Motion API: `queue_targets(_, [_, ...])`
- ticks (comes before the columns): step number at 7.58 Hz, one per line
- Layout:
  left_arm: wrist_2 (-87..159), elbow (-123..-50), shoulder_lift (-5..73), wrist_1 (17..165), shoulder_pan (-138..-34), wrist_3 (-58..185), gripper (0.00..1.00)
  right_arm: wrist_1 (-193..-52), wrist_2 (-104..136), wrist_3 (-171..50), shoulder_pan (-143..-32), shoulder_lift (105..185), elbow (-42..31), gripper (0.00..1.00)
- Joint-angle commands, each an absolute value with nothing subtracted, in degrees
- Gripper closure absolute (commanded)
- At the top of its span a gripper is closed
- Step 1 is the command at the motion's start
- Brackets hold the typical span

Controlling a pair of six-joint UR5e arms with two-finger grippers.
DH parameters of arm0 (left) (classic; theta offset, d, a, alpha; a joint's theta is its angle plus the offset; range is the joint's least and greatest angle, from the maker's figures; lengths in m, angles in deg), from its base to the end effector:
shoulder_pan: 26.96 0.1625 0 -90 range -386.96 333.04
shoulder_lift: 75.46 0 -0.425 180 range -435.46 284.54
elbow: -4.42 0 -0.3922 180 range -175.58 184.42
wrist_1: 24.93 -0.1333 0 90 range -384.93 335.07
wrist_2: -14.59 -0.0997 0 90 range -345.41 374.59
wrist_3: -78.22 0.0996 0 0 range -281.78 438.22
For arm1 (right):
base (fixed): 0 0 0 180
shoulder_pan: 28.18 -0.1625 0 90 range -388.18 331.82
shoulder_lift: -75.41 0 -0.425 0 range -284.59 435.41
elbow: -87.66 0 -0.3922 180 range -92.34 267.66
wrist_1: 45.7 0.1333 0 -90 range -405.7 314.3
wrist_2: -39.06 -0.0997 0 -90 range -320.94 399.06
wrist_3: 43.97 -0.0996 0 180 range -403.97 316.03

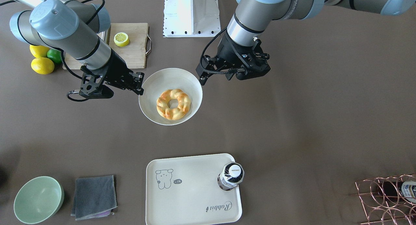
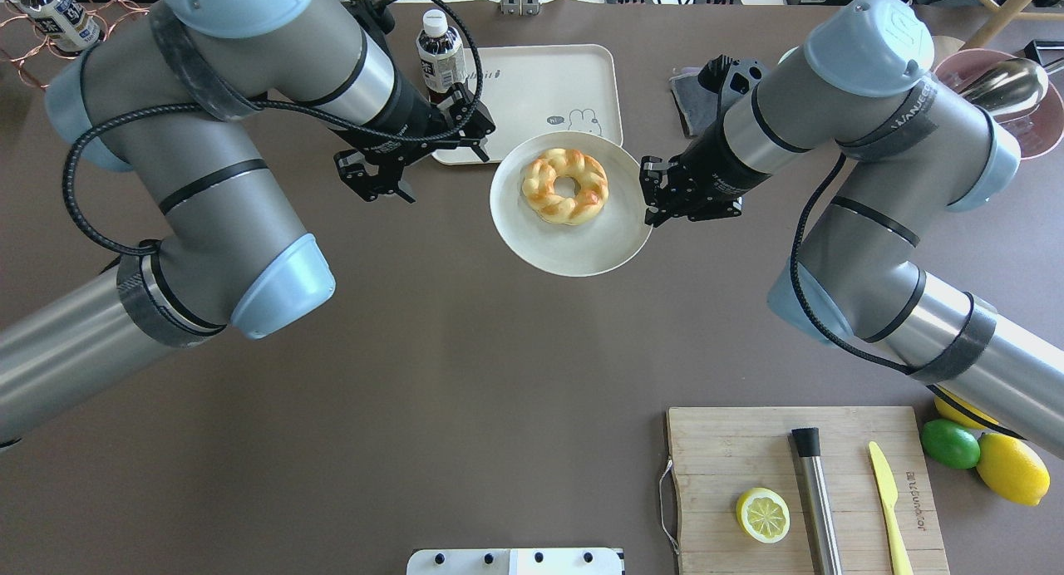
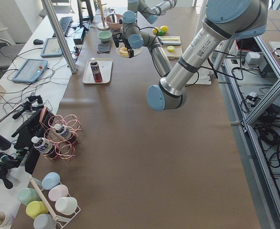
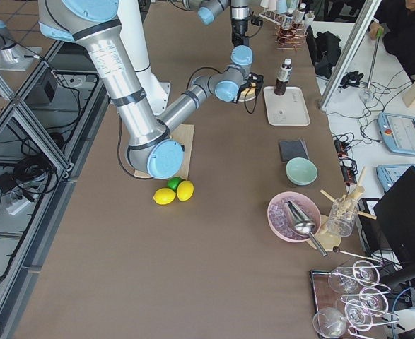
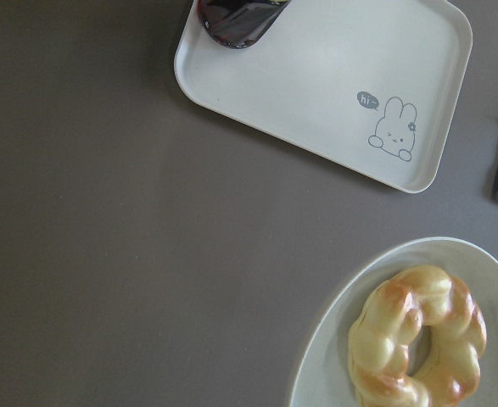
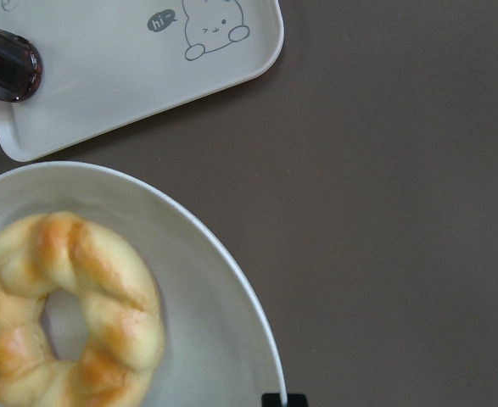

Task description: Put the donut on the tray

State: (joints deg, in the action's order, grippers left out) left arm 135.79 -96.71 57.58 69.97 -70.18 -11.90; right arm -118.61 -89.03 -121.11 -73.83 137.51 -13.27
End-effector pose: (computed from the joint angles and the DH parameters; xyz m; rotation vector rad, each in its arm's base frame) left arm 0.4133 -0.5005 0.1134 -0.0918 1.1202 -0.3955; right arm -0.3856 -0.4973 0.2535 -0.0736 -1.1135 0.1876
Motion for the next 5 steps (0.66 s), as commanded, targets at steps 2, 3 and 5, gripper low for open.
queue_targets(2, [143.5,-104.6,48.2,69.3,-79.3,-4.1,0.02,-125.9,-89.4,-120.8,-75.2,133.5,-13.6,1.0])
queue_targets(3, [143.5,-106.0,45.4,69.2,-80.1,0.5,0.02,-125.7,-89.2,-120.3,-76.2,133.3,-13.5,1.0])
queue_targets(5, [143.0,-108.2,39.5,69.3,-81.2,6.5,0.02,-125.7,-87.3,-119.8,-77.5,132.7,-11.9,1.0])
